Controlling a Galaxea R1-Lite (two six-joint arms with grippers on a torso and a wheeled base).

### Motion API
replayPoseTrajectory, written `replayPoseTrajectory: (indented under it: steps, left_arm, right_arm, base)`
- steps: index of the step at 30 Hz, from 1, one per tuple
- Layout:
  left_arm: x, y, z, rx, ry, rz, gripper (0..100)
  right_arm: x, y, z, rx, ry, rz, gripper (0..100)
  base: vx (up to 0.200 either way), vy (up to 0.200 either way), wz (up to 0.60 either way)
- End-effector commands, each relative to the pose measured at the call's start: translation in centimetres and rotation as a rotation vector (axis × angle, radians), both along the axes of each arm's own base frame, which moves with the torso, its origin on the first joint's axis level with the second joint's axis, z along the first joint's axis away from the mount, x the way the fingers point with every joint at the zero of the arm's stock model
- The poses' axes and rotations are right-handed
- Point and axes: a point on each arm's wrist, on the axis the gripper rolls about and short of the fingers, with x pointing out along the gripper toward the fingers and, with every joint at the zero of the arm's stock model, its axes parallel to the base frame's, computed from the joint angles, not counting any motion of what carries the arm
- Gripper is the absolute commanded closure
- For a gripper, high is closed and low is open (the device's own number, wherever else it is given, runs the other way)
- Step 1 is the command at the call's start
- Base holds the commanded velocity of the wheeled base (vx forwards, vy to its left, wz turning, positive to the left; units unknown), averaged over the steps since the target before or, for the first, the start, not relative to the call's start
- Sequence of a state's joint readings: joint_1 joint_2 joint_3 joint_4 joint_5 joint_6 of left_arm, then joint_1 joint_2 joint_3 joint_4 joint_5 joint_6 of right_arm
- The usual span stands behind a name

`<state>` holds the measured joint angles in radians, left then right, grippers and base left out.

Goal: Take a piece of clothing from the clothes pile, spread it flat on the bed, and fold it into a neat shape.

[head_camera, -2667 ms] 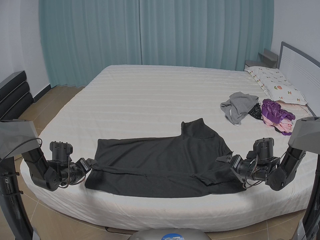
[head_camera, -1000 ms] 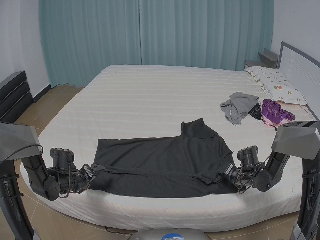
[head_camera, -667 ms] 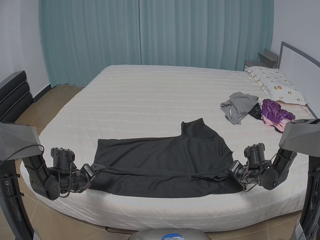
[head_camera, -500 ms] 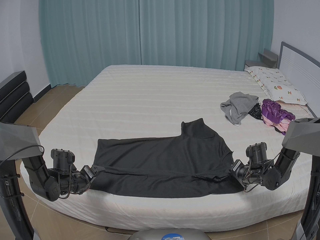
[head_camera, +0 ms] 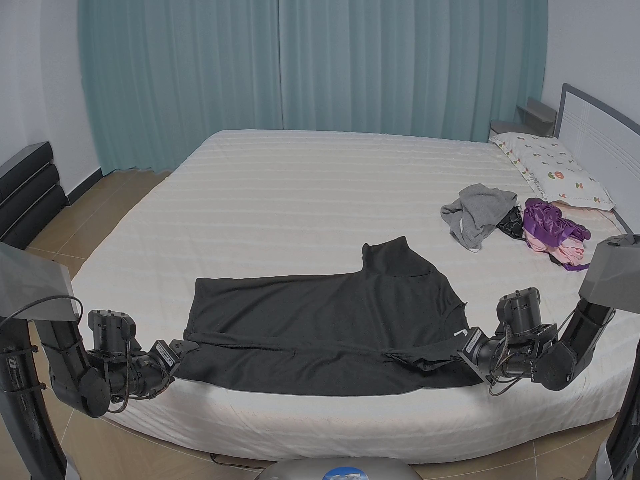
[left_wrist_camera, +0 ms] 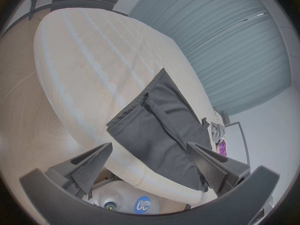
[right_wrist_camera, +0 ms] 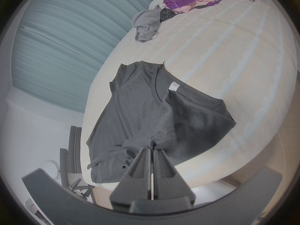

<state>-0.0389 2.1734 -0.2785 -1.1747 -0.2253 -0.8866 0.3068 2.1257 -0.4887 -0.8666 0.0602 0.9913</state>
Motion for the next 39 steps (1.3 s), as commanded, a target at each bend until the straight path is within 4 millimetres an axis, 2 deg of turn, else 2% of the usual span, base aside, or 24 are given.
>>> replayPoseTrajectory:
  steps: [1,5,6,15,24,27,33,39]
  left_arm:
    - [-0.1,0.1,-0.1,0.0,0.008,0.004,0]
    - [-0.1,0.1,-0.1,0.0,0.008,0.004,0]
    - [-0.1,0.1,-0.1,-0.001,0.009,0.005,0]
    - [0.0,0.1,-0.1,-0.001,0.005,0.007,0]
    - [0.5,0.9,0.3,-0.045,-0.016,0.08,0]
    - [0.5,1.0,0.3,-0.045,-0.015,0.083,0]
    - [0.3,1.0,0.4,-0.043,-0.02,0.078,0]
    - [0.4,1.0,0.6,-0.041,-0.03,0.075,0]
  right_arm:
    - [-0.8,0.0,-0.5,-0.03,0.023,0.033,100]
    - [-1.0,-0.1,-1.4,-0.06,0.047,0.058,100]
    - [-1.2,-0.1,-1.7,-0.064,0.058,0.062,0]
    - [-1.0,-0.4,-1.1,-0.033,0.037,0.083,0]
    - [0.6,-2.7,1.0,0.007,-0.095,-0.009,0]
    - [1.1,-3.4,1.5,0.012,-0.127,-0.037,0]
    - [1.1,-3.8,0.7,0.032,-0.094,-0.018,0]
    - [1.0,-3.7,0.0,0.046,-0.066,0.01,0]
  base:
    - [0.0,0.0,0.0]
    - [0.0,0.0,0.0]
    - [0.0,0.0,0.0]
    - [0.0,0.0,0.0]
    - [0.0,0.0,0.0]
    - [0.2,0.0,0.0]
    - [0.2,0.0,0.0]
    - [0.0,0.0,0.0]
